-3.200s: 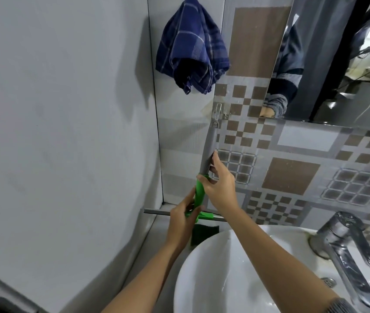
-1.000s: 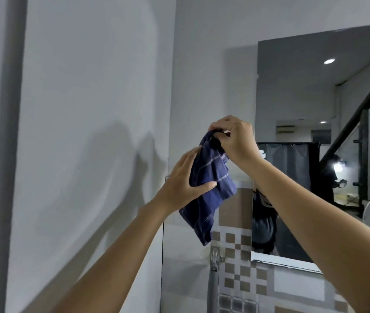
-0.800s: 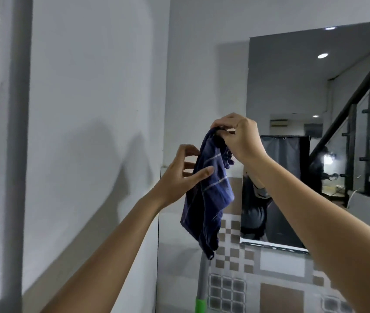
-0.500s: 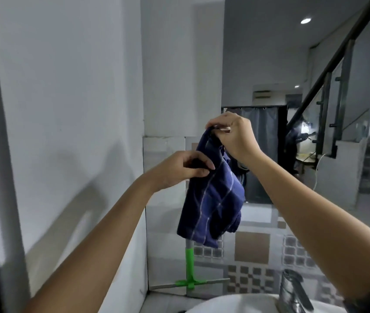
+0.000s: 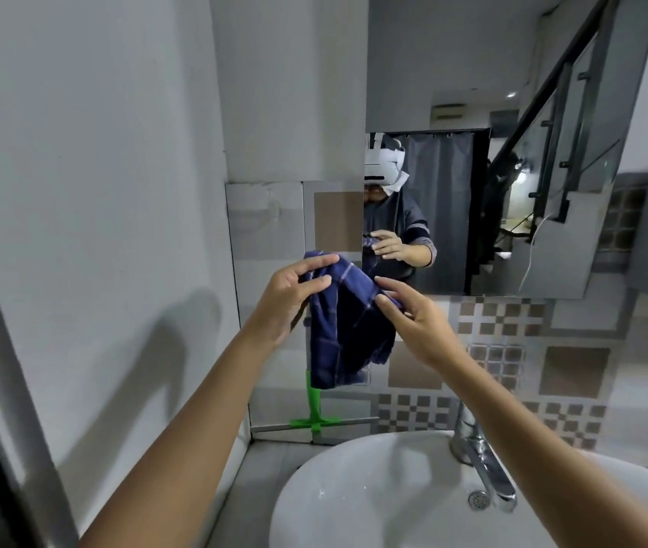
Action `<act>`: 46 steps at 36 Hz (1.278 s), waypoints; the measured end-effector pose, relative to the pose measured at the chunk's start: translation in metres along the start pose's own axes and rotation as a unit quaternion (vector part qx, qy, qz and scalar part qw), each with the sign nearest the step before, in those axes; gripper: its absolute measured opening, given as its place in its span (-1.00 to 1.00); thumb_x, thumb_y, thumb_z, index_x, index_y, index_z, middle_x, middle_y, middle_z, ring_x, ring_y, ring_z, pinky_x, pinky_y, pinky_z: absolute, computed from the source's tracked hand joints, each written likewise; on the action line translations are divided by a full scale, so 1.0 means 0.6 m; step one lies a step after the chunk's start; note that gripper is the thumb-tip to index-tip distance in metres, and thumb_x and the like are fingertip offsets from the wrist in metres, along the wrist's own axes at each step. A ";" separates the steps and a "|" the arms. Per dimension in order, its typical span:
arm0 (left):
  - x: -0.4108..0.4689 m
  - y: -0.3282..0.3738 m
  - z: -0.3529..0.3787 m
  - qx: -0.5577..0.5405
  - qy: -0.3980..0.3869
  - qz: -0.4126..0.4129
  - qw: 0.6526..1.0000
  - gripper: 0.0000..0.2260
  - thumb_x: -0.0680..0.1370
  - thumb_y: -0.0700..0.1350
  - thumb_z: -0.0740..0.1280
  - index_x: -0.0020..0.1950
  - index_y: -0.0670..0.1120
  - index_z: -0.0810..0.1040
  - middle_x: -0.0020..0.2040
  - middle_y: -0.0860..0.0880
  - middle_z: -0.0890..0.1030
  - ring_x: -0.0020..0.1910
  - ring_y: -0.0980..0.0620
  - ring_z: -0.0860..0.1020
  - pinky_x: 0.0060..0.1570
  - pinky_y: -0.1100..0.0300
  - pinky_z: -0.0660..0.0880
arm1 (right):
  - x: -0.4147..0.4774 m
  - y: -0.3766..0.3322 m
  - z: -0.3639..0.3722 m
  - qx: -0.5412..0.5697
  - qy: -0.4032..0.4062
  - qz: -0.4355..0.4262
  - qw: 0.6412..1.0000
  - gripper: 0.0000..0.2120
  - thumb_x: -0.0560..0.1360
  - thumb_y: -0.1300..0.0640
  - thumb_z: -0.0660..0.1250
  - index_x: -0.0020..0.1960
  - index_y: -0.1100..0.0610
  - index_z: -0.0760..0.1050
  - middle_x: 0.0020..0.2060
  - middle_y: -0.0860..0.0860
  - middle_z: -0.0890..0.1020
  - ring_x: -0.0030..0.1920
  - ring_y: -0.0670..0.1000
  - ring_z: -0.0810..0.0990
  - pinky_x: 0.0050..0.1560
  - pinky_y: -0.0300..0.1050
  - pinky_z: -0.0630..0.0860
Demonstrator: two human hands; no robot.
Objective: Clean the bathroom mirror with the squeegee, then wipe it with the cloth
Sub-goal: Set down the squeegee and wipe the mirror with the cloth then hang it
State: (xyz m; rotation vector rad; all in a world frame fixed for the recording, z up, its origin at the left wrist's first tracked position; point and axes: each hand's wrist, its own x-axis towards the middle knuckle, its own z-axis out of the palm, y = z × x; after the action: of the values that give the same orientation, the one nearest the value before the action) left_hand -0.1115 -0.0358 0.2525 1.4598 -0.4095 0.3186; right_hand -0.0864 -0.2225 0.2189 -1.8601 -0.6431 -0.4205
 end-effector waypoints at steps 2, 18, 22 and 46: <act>-0.002 -0.006 -0.001 -0.034 0.012 -0.003 0.999 -0.72 0.50 -0.39 0.22 0.14 -0.16 0.54 0.04 -0.09 0.59 0.01 0.02 0.56 0.08 0.27 0.51 | -0.012 0.013 0.005 0.018 -0.012 0.024 0.999 -0.64 0.57 0.07 0.20 0.36 0.06 0.37 0.04 0.01 0.59 0.04 -0.08 0.56 -0.18 -0.54 0.44; -0.012 -0.025 -0.015 -0.072 -0.029 -0.046 0.996 -0.72 0.52 -0.35 0.20 0.17 -0.15 0.53 0.08 -0.04 0.59 -0.02 0.09 0.58 0.01 0.29 0.54 | -0.036 0.023 0.044 0.179 0.027 0.043 0.982 -0.65 0.52 0.09 0.28 0.29 0.04 0.39 0.14 0.02 0.55 0.13 -0.03 0.55 0.07 -0.10 0.58; -0.012 -0.034 -0.028 0.034 -0.049 -0.046 0.997 -0.73 0.49 -0.34 0.27 0.18 -0.17 0.53 0.13 -0.07 0.58 0.05 0.04 0.57 0.05 0.27 0.53 | -0.033 0.029 0.030 0.174 0.047 0.055 0.982 -0.76 0.48 0.20 0.34 0.14 0.07 0.51 0.04 0.05 0.61 0.06 0.04 0.59 0.02 -0.05 0.59; 0.093 -0.054 0.147 0.130 0.073 0.116 0.982 -0.80 0.45 -0.18 0.40 0.05 -0.01 0.60 -0.04 0.05 0.67 -0.05 0.15 0.63 -0.01 0.27 0.55 | 0.047 0.030 -0.230 0.013 0.088 0.023 0.996 -0.83 0.41 0.14 0.43 -0.04 -0.06 0.60 -0.13 0.08 0.68 -0.09 0.08 0.66 -0.12 0.13 0.64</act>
State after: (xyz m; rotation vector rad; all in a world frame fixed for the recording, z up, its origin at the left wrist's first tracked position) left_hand -0.0540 -0.1286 0.2549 1.6324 -0.4322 0.6822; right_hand -0.0513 -0.3498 0.2717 -1.7862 -0.4842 -0.5369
